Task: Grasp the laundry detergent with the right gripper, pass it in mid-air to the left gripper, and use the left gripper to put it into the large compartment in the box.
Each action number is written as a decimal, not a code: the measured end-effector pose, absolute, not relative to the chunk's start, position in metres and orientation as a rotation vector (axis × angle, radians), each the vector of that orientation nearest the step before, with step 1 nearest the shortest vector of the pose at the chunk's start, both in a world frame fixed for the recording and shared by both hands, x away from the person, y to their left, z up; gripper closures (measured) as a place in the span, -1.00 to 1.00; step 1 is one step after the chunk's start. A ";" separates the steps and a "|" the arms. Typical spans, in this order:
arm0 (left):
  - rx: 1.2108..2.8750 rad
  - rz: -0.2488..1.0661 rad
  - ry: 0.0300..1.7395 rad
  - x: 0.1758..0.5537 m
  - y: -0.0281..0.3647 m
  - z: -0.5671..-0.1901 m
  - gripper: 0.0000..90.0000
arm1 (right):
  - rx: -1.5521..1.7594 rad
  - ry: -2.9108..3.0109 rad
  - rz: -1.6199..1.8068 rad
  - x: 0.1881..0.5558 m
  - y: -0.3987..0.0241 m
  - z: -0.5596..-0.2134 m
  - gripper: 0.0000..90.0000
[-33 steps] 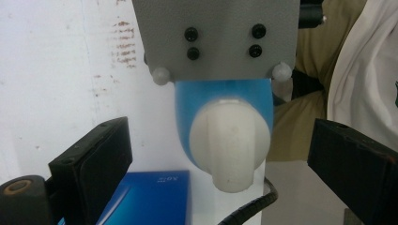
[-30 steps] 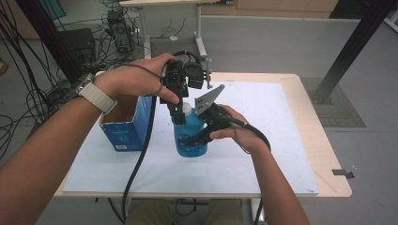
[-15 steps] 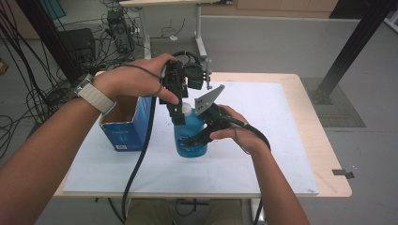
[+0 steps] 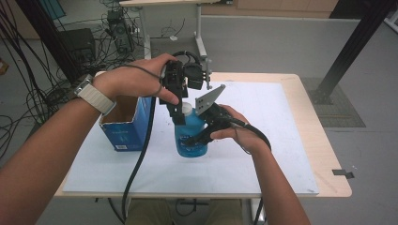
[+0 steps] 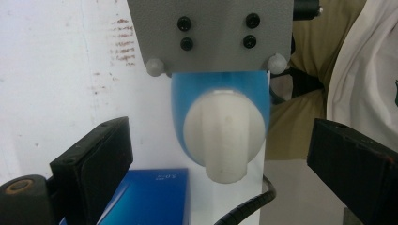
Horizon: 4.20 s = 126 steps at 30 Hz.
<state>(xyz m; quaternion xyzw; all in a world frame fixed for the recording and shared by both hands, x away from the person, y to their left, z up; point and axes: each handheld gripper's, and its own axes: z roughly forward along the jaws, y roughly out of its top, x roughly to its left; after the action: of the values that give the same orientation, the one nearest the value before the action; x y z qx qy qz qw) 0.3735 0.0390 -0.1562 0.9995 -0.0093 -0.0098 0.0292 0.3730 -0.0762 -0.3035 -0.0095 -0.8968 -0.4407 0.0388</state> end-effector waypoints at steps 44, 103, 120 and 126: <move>3.075 -0.024 -0.025 0.372 0.041 -0.156 -0.83 | -0.040 -2.758 -1.347 0.374 -0.078 -0.302 -0.03; 3.062 -0.032 -0.019 0.372 0.042 -0.159 -0.82 | -0.054 -2.757 -1.365 0.375 -0.080 -0.301 -0.03; 3.052 -0.043 -0.046 0.372 0.034 -0.168 -0.81 | -0.054 -2.756 -1.372 0.371 -0.078 -0.298 -0.03; 3.054 -0.059 -0.044 0.373 0.032 -0.174 -0.80 | -0.050 -2.754 -1.379 0.369 -0.078 -0.295 -0.03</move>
<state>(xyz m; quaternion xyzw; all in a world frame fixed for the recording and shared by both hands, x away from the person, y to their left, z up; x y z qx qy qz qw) 0.3728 0.0324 -0.1742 0.9988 -0.0144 -0.0192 0.0432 0.3692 -0.0779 -0.2951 -0.0161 -0.8936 -0.4475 0.0306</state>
